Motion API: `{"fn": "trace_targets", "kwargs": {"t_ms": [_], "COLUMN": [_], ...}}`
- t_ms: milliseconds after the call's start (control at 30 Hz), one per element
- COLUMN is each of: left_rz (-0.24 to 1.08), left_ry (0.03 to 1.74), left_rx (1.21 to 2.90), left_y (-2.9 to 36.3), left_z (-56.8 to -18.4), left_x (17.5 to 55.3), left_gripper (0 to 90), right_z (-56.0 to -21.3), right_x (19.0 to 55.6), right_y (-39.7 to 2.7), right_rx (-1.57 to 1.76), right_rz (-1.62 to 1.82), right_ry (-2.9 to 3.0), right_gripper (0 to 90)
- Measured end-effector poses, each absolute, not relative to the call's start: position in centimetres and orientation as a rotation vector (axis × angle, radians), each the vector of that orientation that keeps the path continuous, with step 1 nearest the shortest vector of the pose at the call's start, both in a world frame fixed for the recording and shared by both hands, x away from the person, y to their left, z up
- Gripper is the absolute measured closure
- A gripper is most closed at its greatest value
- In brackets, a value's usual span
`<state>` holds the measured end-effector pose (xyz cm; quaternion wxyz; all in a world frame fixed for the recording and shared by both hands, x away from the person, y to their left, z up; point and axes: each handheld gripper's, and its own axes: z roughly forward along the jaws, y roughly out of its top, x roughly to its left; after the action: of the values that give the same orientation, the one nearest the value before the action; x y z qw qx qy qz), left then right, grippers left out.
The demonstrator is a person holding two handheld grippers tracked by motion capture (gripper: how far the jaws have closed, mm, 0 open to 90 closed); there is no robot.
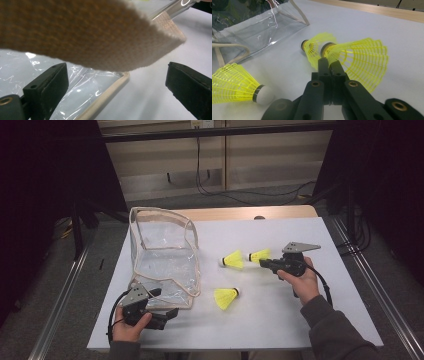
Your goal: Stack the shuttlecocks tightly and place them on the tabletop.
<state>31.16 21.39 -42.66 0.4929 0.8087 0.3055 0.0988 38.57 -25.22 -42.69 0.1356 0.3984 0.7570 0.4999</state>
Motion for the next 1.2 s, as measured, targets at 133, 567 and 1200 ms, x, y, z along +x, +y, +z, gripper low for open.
{"fn": "trace_targets", "kwargs": {"t_ms": [133,567,1200], "left_rz": [0.24,0.238,0.251], "left_ry": [0.741,0.741,0.734], "left_rx": [1.962,1.957,1.962], "left_y": [21.39,21.39,21.28], "left_z": [-42.65,-42.68,-42.52], "left_x": [31.15,31.17,31.1], "left_gripper": [4.6,4.6,4.6], "right_z": [-42.69,-42.74,-43.0], "right_x": [38.67,39.05,39.57], "right_y": [-25.11,-24.81,-24.46], "right_rx": [1.157,1.165,1.17], "right_rz": [1.444,1.441,1.428], "right_ry": [2.196,2.196,2.204], "right_gripper": [89.1,89.1,89.1]}}
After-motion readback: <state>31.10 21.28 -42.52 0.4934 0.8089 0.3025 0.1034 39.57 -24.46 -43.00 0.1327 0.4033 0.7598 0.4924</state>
